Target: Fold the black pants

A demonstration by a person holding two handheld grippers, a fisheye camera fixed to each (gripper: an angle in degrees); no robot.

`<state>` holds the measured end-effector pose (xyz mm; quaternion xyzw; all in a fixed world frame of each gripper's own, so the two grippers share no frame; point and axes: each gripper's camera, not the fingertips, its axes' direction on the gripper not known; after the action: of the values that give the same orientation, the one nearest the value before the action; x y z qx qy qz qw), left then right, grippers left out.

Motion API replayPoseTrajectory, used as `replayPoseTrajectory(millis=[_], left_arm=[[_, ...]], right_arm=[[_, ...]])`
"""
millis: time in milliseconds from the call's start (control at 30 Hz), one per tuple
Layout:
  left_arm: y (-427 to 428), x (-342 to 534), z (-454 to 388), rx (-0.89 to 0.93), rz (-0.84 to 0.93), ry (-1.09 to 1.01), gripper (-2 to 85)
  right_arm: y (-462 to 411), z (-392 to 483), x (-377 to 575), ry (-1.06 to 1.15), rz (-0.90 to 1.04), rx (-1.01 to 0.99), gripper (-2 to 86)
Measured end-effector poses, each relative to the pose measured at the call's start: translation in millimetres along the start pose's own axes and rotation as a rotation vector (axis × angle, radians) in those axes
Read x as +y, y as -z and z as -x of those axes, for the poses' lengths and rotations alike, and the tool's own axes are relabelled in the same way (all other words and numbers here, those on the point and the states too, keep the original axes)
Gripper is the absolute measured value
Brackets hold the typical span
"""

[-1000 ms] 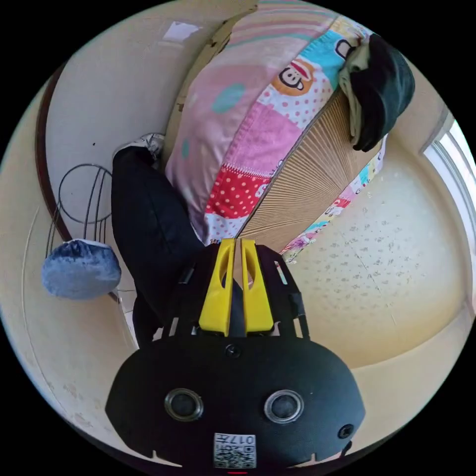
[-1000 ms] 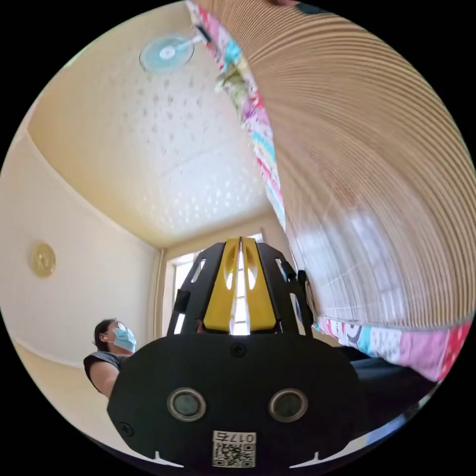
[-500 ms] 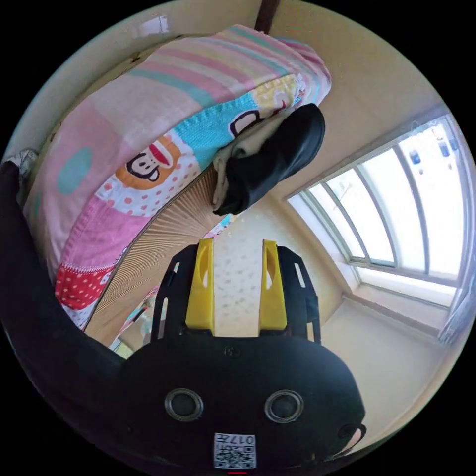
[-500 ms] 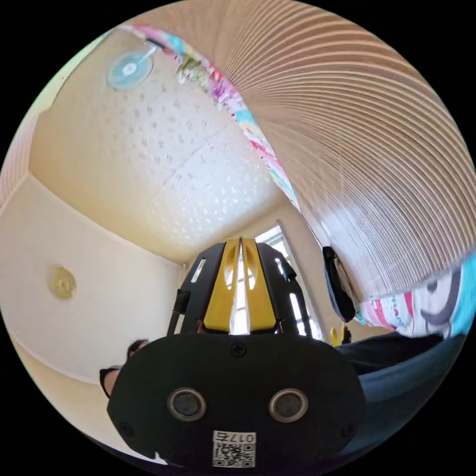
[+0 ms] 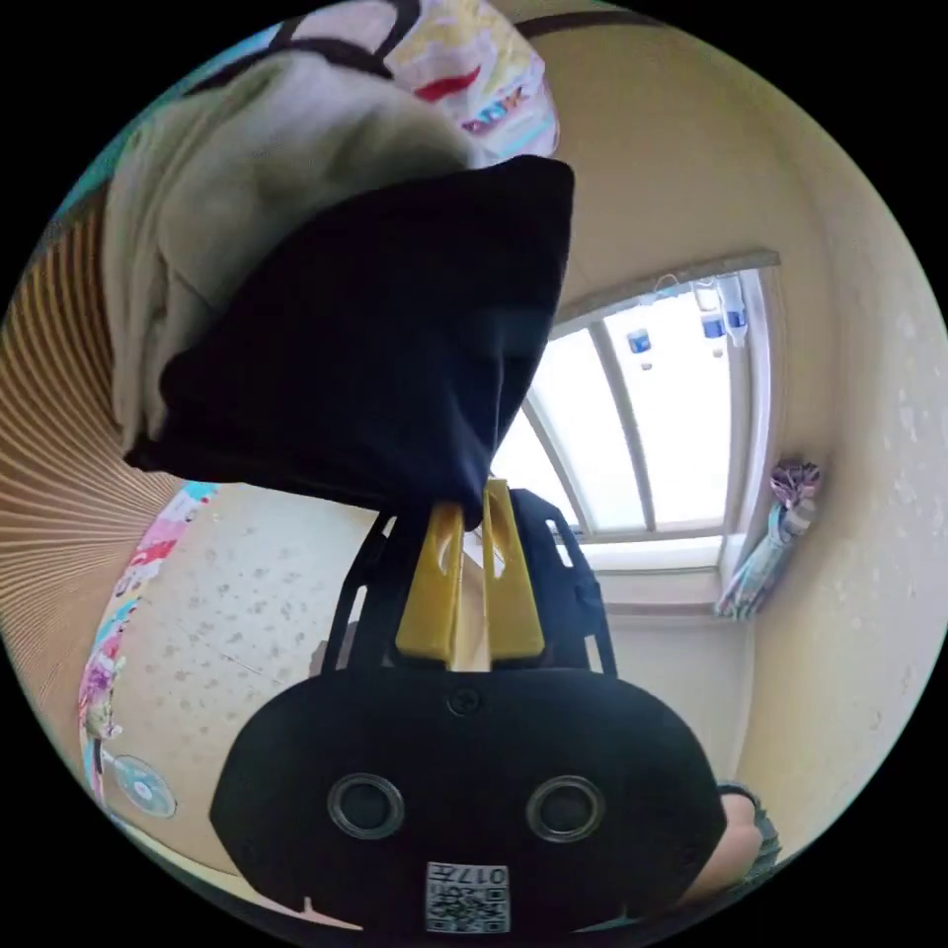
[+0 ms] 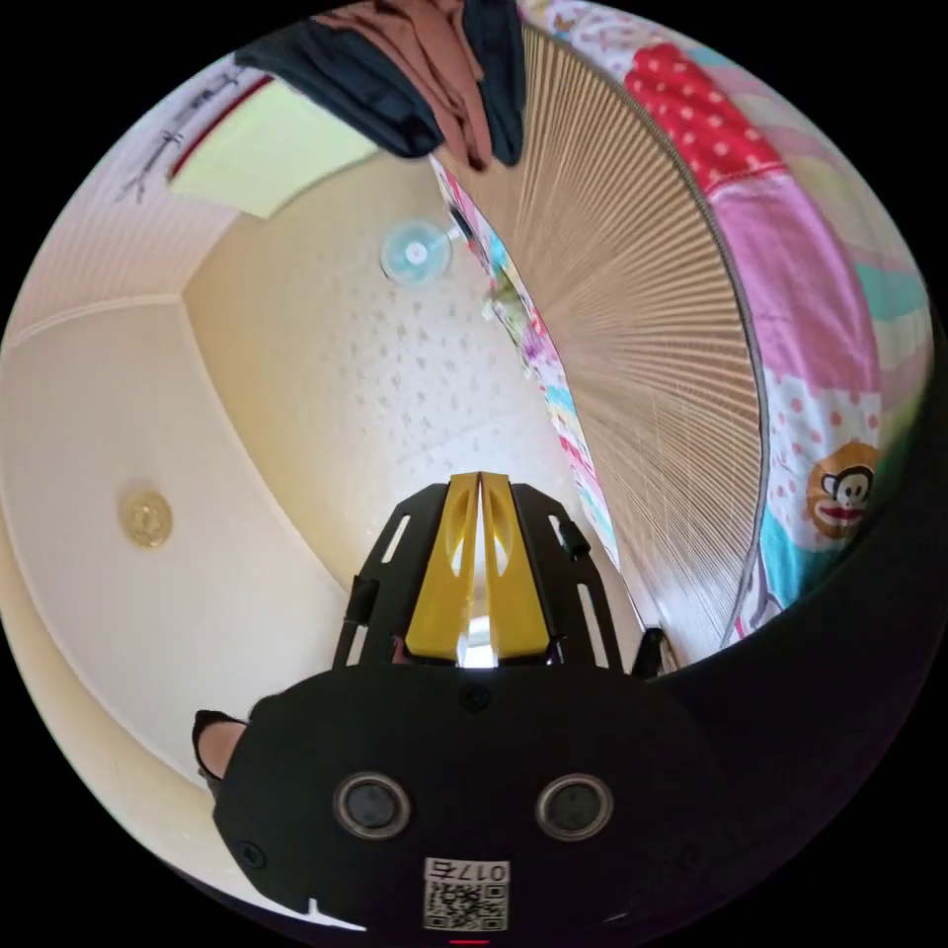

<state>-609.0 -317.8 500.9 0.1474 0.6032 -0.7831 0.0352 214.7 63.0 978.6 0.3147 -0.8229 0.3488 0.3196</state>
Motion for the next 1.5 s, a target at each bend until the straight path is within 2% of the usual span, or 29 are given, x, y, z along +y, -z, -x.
replayPoseTrajectory(millis=[33, 133, 200, 233, 300, 333, 400, 433, 500, 533, 567, 600, 633, 700, 767, 800, 833, 967, 1100, 1167, 1267, 1333, 1367, 1433, 1500], left_arm=[[-18, 11, 5, 0.019, 0.054, 0.016, 2.0], [-99, 79, 34, 0.005, 0.421, 0.124, 2.0], [-144, 151, 58, -0.132, 0.828, 0.213, 2.1], [-152, 171, 65, -0.173, 0.937, 0.230, 2.1], [-164, 257, 93, -0.376, 1.395, 0.290, 2.7], [-162, 279, 103, -0.449, 1.509, 0.303, 2.9], [-129, 354, 147, -0.818, 1.926, 0.362, 4.0], [-116, 369, 159, -0.927, 2.011, 0.376, 4.6], [-55, 401, 206, -1.417, 2.248, 0.417, 8.1], [-41, 403, 216, -1.529, 2.266, 0.438, 9.2], [-14, 401, 234, -1.711, 2.246, 0.520, 9.4], [5, 396, 246, -1.776, 2.168, 0.594, 9.5], [11, 393, 251, -1.770, 2.107, 0.620, 9.6], [23, 372, 262, -1.678, 1.768, 0.682, 9.7], [25, 349, 263, -1.636, 1.512, 0.642, 9.9], [22, 335, 262, -1.632, 1.394, 0.564, 10.0], [19, 329, 261, -1.641, 1.353, 0.519, 10.1], [-11, 277, 240, -1.886, 1.011, 0.073, 15.7], [-28, 237, 203, -1.871, 0.583, -0.272, 16.9], [-28, 228, 197, -1.864, 0.469, -0.347, 17.0], [-13, 214, 214, -1.945, 0.384, -0.316, 17.8], [3, 210, 234, -1.834, 0.441, -0.223, 16.0], [12, 213, 246, -1.702, 0.490, -0.196, 13.3], [24, 224, 252, -1.639, 0.523, -0.233, 7.7], [34, 243, 264, -1.436, 0.699, -0.270, 5.1]], right_arm=[[3, -2, 2, 0.010, -0.040, -0.032, 0.4], [4, -13, 6, 0.049, -0.169, -0.161, 0.4], [-16, -21, 0, 0.045, -0.129, -0.193, 0.4], [-23, -23, -3, 0.042, -0.106, -0.189, 0.4], [-55, -26, -13, 0.035, 0.008, -0.160, 0.4], [-63, -26, -16, 0.036, 0.036, -0.154, 0.4], [-95, -29, -24, 0.042, 0.138, -0.153, 0.4], [-103, -30, -25, 0.042, 0.159, -0.156, 0.4], [-127, -37, -28, 0.031, 0.220, -0.160, 0.4], [-132, -40, -28, 0.026, 0.229, -0.158, 0.4], [-139, -44, -27, 0.017, 0.240, -0.155, 0.4], [-145, -48, -26, 0.010, 0.244, -0.156, 0.4], [-147, -50, -25, 0.007, 0.245, -0.157, 0.4], [-150, -57, -24, -0.002, 0.241, -0.157, 0.4], [-147, -58, -24, 0.002, 0.233, -0.140, 0.3], [-144, -59, -24, 0.006, 0.226, -0.119, 0.3], [-142, -59, -23, 0.008, 0.221, -0.108, 0.3], [-127, -64, -15, 0.017, 0.158, -0.064, 0.3], [-121, -74, -3, 0.037, 0.076, -0.107, 0.3], [-125, -77, 1, 0.043, 0.078, -0.116, 0.3], [-139, -82, 5, 0.040, 0.145, -0.071, 0.3], [-149, -86, 7, 0.034, 0.197, -0.049, 0.3], [-156, -89, 10, 0.037, 0.224, -0.051, 0.3], [-165, -94, 13, 0.042, 0.254, -0.065, 0.2], [-173, -101, 20, 0.041, 0.283, -0.076, 0.2]])
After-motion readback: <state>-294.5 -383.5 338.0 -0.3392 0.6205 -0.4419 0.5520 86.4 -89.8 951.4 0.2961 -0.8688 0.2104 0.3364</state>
